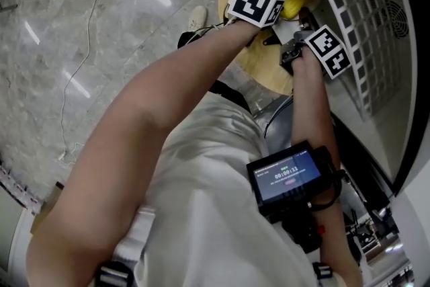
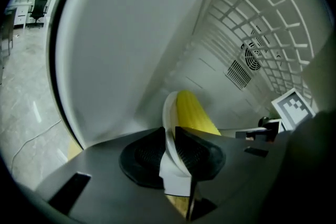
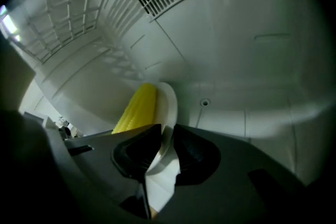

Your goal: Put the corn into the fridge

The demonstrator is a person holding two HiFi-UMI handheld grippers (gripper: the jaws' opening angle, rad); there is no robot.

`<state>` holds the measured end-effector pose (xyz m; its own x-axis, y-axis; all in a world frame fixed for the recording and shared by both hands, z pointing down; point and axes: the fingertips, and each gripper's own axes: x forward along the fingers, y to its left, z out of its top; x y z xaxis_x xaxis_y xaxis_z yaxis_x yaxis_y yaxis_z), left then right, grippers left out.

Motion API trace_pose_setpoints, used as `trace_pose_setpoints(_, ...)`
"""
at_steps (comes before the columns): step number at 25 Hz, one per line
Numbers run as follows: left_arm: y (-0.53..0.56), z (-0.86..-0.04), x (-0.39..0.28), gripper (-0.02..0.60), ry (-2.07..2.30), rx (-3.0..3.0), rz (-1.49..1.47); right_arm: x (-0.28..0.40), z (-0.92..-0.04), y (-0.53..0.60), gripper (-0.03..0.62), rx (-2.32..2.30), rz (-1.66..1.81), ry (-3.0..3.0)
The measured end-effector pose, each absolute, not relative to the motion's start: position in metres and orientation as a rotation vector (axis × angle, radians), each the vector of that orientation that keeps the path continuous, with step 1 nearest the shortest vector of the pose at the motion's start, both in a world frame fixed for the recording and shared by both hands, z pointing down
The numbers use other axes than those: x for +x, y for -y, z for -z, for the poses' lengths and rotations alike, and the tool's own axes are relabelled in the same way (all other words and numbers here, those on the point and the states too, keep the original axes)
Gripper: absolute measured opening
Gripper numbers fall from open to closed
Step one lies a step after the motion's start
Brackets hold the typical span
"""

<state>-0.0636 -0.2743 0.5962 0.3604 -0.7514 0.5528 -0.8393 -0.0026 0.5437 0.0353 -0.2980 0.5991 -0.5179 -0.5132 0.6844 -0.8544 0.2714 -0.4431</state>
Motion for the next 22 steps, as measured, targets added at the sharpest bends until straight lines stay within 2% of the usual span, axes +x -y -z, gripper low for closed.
trace_pose_setpoints(7,0.284,-0.598,-0.061,0.064,1.424,1.769,-0.174,0.039,-0.605,0.301,0.061,1.259,-1.208,2.092)
trace_pose_setpoints(22,0.285,-0.606,-0.056,0.064,1.407,1.768,-0.281,0.04,-0.604,0.306,0.061,1.243,-1.104,2.06)
